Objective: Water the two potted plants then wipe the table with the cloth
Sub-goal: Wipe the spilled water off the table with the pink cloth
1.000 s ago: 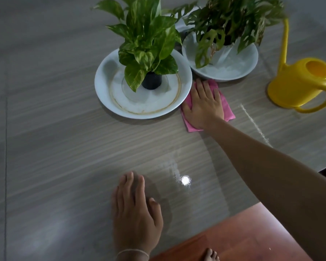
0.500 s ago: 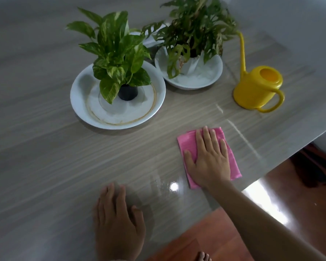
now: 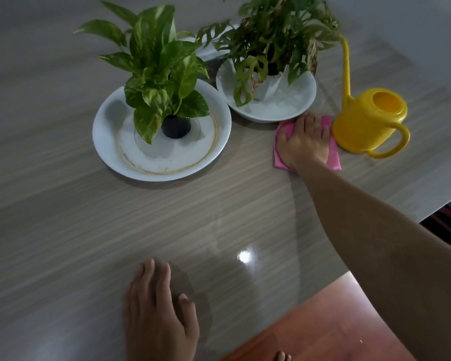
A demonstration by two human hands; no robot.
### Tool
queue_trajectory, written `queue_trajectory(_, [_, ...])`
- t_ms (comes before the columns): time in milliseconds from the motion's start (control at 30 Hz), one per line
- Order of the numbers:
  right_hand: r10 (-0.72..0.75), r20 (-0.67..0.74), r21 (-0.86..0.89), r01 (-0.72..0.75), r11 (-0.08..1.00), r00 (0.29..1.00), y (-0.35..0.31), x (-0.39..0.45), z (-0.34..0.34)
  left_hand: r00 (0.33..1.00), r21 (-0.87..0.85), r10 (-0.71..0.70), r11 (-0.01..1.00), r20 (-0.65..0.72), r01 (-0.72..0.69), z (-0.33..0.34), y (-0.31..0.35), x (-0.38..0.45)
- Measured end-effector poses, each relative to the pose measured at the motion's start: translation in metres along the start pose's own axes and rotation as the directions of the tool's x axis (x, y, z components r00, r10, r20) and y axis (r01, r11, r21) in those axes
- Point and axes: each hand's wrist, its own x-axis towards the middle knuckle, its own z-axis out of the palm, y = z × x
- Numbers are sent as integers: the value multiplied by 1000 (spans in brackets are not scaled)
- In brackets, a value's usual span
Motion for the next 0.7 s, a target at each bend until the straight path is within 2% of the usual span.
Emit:
queue_trajectory(367, [-15, 17, -26, 15, 1000, 1000, 4, 24, 2, 1000, 21, -8, 1000, 15, 8, -1, 0, 2])
queue_trajectory(467, [-49, 5, -59, 49, 997, 999, 7, 9, 2, 1000, 22, 0, 1000, 17, 0, -1, 0, 3])
queue_trajectory(700, [-123, 120, -51, 129, 990, 985, 15, -72, -1, 1000, 22, 2, 1000, -2, -2, 2, 0, -1])
